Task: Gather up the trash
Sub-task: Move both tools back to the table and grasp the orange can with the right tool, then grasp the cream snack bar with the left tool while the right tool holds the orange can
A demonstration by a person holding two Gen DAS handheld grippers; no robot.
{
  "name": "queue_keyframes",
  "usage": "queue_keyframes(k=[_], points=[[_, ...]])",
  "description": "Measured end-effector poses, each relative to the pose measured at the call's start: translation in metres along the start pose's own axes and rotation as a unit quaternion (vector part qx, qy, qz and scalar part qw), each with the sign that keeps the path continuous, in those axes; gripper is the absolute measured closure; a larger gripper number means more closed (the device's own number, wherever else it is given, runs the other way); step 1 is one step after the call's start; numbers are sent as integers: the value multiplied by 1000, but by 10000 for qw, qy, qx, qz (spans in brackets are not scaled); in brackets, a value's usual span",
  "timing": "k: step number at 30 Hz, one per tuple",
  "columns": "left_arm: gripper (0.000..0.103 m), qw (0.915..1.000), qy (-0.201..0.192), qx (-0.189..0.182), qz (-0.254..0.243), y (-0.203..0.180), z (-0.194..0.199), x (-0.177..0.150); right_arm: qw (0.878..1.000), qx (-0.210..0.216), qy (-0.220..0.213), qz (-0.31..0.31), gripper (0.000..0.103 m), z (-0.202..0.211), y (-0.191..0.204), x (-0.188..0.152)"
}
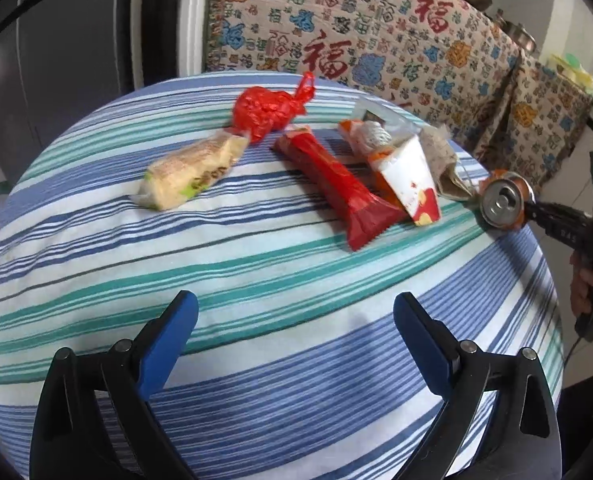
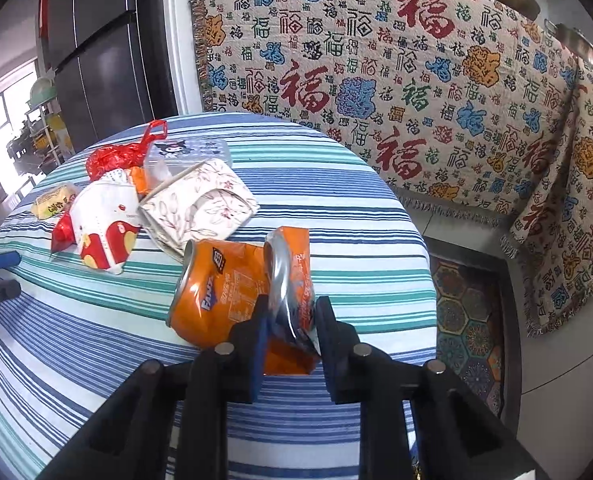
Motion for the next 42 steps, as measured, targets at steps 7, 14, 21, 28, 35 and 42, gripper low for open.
queue_keyframes(k=[7, 14, 21, 28, 35, 42], points=[[7, 9988, -181, 444, -58, 32, -2, 28, 9997, -50, 83, -245, 80, 9, 1, -4], [8, 9967, -129, 793, -153, 61, -26, 56, 9994, -57, 120, -307, 80, 9, 0, -7], [79, 9968, -104, 554, -561, 44, -31, 58, 9992, -80, 164, -347, 80, 11, -8, -9], [85, 9972, -203, 542, -480, 30, -25, 51, 9988, -62, 84, -484, 80, 23, -17, -8], [87, 9987, -279, 414, -15, 29, -13, 39, 9986, -68, 60, -526, 80, 31, -22, -11], [88, 9982, -577, 134, 20, 6, 12, 43, 9981, -80, -30, -604, 80, 48, -32, -13]])
Point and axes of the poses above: each gripper's, at about its wrist camera, not at the fingertips, and z roughly against the way its jaws point, y to its left, x to its top, the point moved 1 cm from there along -z, roughly the way its jaws point, and after that the axes turned 7 degrees about -x, right-handed, at the moved point
